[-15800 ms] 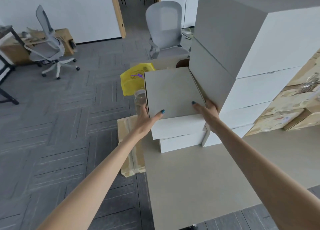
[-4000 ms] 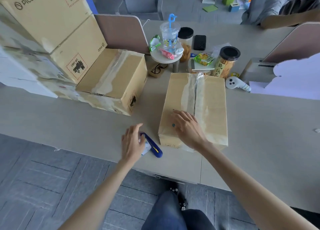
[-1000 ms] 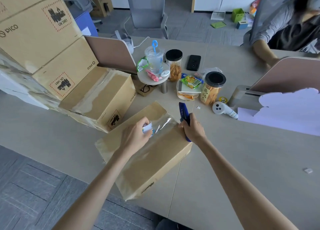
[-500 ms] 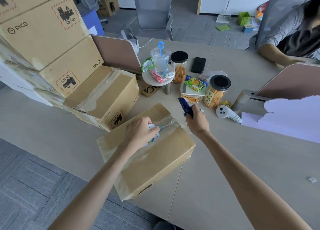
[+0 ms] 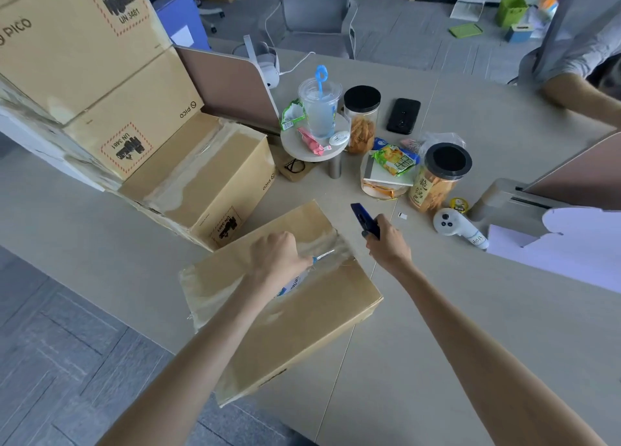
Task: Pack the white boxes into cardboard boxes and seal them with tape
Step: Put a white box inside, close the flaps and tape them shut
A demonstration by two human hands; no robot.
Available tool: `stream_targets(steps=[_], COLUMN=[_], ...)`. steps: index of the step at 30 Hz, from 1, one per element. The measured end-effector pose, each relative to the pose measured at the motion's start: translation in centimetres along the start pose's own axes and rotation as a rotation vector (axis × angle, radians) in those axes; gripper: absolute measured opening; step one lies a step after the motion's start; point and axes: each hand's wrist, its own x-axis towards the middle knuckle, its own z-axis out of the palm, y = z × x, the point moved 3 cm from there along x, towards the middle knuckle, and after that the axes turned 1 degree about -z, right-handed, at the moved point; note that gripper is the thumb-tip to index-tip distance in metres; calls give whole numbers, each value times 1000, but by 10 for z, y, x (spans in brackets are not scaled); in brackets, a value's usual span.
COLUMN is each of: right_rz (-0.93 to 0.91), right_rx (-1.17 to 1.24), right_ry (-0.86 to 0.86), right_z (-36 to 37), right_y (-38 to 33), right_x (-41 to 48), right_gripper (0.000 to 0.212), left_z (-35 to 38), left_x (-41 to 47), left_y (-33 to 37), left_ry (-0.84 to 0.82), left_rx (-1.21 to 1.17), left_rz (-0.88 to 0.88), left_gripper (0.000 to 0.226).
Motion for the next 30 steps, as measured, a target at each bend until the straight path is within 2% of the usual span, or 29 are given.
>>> stream_targets(steps=[3, 7, 9, 13, 20, 23, 26, 30], right_rz=[45, 93, 129, 203, 317, 378, 496, 470], right_rx=[34, 201, 241, 297, 409, 465, 588, 577], right_ry=[-70, -181, -245, -380, -537, -554, -543, -540], right_z=[17, 36, 39, 37, 41, 42, 47, 53], right_y=[12, 15, 12, 11, 17, 23, 39, 43], right_x=[9, 9, 7, 8, 13, 18, 11, 16], right_gripper=[8, 11, 5, 33, 28, 25, 42, 45], left_z=[3, 6, 7, 8, 6, 6, 6, 5], left_x=[6, 7, 7, 8, 6, 5, 4, 2], left_y=[2, 0, -1, -2, 2, 3, 3, 3], left_ry=[6, -14, -11, -3, 29, 35, 36, 31], left_rx=[23, 18, 24, 19, 46, 57, 82, 104], left_rz=[-19, -37, -35, -27, -36, -37, -38, -54], left_gripper=[44, 46, 48, 49, 48, 48, 47, 49])
